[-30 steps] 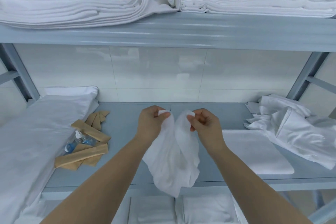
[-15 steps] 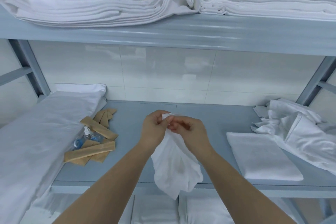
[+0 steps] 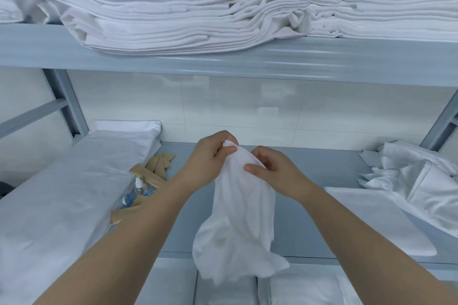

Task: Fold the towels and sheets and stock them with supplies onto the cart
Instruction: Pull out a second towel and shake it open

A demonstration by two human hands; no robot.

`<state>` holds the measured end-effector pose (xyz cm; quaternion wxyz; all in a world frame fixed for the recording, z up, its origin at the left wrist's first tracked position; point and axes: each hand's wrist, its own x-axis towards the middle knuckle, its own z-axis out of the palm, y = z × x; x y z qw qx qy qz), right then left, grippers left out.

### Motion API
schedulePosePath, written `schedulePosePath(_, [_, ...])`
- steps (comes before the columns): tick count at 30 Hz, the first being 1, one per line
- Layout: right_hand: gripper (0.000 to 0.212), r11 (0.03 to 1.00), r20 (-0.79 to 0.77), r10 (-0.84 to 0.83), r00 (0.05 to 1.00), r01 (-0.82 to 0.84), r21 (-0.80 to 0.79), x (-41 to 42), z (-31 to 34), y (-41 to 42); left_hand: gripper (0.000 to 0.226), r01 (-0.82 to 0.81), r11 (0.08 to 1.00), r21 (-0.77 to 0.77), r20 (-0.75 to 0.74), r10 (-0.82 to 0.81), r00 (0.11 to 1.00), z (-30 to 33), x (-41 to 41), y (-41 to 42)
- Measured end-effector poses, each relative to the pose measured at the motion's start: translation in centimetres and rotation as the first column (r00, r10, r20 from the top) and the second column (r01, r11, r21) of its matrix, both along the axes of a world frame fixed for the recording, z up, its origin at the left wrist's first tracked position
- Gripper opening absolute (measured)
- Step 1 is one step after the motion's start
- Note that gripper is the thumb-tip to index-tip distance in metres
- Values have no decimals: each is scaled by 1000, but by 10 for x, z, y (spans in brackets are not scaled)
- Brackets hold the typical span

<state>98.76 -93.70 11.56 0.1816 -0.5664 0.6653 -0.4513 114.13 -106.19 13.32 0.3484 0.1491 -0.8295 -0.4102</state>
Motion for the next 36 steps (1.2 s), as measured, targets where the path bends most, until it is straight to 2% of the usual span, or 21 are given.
schedulePosePath(3, [33,995,-83,-95,992,98,36,5,-10,4,23,-24,998,-50,-38,22,999,7,3,-8])
schedulePosePath(7, [15,975,-80,-195,977,202,89,12,-29,23,16,-51,994,-101,-51,46,998,15,5,-4])
schedulePosePath(17, [25,951,-65,-176,982,186,247,5,-57,96,15,-255,951,-175,-129,234,964,48,17,54])
schedulePosePath(27, [20,898,-64,-296,953,300,322,-24,-120,194,12,-363,929,-69,-177,347,921,73,11,151])
schedulePosePath(36, [17,829,-35,-465,885,449,332,-37,-153,249,12,-472,881,-16,-164,463,871,84,19,155])
